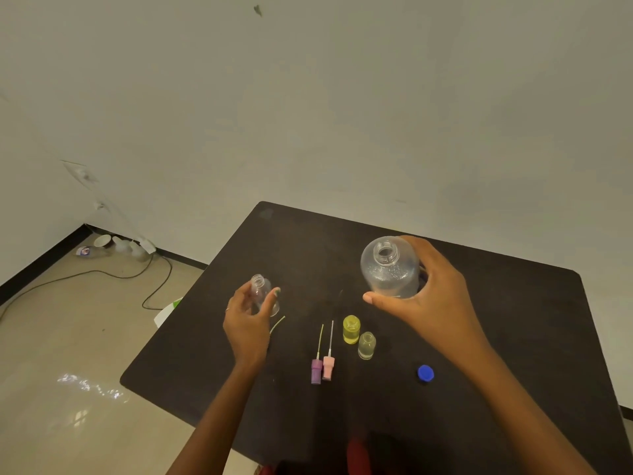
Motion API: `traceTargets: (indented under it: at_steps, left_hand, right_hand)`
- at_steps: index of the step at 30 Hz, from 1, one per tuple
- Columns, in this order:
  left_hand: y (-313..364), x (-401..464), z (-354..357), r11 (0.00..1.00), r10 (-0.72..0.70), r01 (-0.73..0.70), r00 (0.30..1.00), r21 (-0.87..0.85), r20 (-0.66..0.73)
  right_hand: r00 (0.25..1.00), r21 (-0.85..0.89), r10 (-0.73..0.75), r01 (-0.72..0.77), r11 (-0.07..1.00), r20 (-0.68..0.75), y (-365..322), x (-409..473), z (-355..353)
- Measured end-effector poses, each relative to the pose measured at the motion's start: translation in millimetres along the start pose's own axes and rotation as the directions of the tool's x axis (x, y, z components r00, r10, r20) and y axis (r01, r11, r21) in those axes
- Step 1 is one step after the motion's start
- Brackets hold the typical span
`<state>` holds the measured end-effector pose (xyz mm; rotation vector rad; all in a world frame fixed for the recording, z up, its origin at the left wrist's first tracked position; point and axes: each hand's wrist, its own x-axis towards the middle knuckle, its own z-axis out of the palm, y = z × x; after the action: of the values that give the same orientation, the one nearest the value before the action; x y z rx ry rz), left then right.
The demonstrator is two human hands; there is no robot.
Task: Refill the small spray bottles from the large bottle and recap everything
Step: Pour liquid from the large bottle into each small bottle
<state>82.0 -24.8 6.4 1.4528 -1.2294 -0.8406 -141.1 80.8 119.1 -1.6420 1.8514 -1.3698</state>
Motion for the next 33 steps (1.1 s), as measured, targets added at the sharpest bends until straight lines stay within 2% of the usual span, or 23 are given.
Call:
traceTargets:
  at_steps: [6, 15, 24, 33]
  left_hand:
    - [76.3, -15.3, 6.6, 0.981, 0.157, -0.127, 0.965, -0.148, 0.212]
    - [145.6, -47.1, 1.4, 0.935, 0.350, -0.293, 0.849, -0.199, 0.395]
    - [173.4, -63.3, -6.8, 0.901, 0.431, -0.338, 0.765, -0.273, 0.479]
    - [182.7, -65.8, -13.4, 0.895, 0.445, -0.354, 0.746, -0.271, 0.495]
  right_hand:
    - [1.000, -0.024, -0.030, 0.030, 0.999, 0.005, -11.2, 7.5, -8.3]
    - [0.995, -0.152, -0.089, 0.082, 0.985, -0.037, -29.8, 26.9, -35.4]
    - [0.974, -0.340, -0.222, 0.194, 0.920, -0.047, -52.9, 36.7, -47.0]
    - [0.940, -0.465, -0.339, 0.293, 0.835, -0.017, -63.0, 37.0, -48.0]
